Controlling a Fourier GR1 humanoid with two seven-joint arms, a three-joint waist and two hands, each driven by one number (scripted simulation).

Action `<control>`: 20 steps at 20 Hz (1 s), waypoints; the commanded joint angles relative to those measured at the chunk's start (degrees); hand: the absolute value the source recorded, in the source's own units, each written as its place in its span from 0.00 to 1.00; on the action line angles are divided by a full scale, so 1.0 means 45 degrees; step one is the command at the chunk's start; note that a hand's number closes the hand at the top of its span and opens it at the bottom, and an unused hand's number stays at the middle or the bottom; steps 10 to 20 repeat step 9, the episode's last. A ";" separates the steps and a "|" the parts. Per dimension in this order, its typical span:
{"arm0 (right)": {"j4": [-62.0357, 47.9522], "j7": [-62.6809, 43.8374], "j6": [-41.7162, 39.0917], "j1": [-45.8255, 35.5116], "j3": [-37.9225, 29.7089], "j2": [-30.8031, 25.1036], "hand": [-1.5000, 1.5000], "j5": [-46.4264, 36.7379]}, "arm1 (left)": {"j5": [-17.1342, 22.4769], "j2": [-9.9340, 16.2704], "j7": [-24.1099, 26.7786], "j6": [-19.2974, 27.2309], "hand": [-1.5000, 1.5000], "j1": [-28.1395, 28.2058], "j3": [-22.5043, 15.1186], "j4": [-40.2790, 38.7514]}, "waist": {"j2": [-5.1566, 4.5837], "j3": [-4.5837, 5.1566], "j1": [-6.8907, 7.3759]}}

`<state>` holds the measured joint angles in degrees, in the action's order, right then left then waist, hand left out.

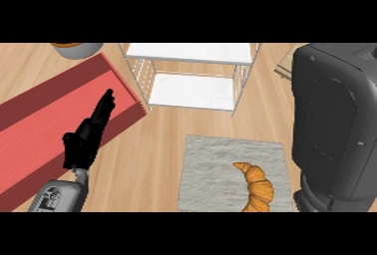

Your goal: Pick the tomato from the placemat and place it in the tiered shelf

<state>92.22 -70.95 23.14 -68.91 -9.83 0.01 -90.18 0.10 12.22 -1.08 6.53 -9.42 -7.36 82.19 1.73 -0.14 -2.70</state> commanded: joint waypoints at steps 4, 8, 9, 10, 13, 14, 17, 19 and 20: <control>0.3994 -0.1329 -0.4427 0.2061 0.0005 -0.0002 0.00 0.0886 | 0.0081 -0.0123 0.0017 0.0142 0.50 0.0762 0.0030 0.0317 | 0.0207 0.0010 -0.0399; 0.6346 -0.1151 -0.5702 0.3565 0.0020 -0.0002 0.00 0.1997 | 0.0215 0.0320 -0.0339 -0.0149 0.50 0.0548 0.0296 0.0405 | 0.0181 -0.0008 -0.0495; 0.7039 -0.1226 -0.6079 0.3671 0.0355 -0.0002 0.00 0.2106 | 0.0039 0.0061 -0.0098 0.0118 0.50 0.0465 0.0256 -0.0071 | 0.0173 0.0016 -0.0681; 0.7039 -0.1226 -0.6079 0.3671 0.0355 -0.0002 0.00 0.2106 | 0.0039 0.0061 -0.0098 0.0118 0.50 0.0465 0.0256 -0.0071 | 0.0173 0.0016 -0.0681; 0.7039 -0.1226 -0.6079 0.3671 0.0355 -0.0002 0.00 0.2106 | 0.0039 0.0061 -0.0098 0.0118 0.50 0.0465 0.0256 -0.0071 | 0.0173 0.0016 -0.0681; 0.7039 -0.1226 -0.6079 0.3671 0.0355 -0.0002 0.00 0.2106 | 0.0039 0.0061 -0.0098 0.0118 0.50 0.0465 0.0256 -0.0071 | 0.0173 0.0016 -0.0681; 0.7039 -0.1226 -0.6079 0.3671 0.0355 -0.0002 0.00 0.2106 | 0.0039 0.0061 -0.0098 0.0118 0.50 0.0465 0.0256 -0.0071 | 0.0173 0.0016 -0.0681; 0.7039 -0.1226 -0.6079 0.3671 0.0355 -0.0002 0.00 0.2106 | 0.0039 0.0061 -0.0098 0.0118 0.50 0.0465 0.0256 -0.0071 | 0.0173 0.0016 -0.0681; 0.7039 -0.1226 -0.6079 0.3671 0.0355 -0.0002 0.00 0.2106 | 0.0039 0.0061 -0.0098 0.0118 0.50 0.0465 0.0256 -0.0071 | 0.0173 0.0016 -0.0681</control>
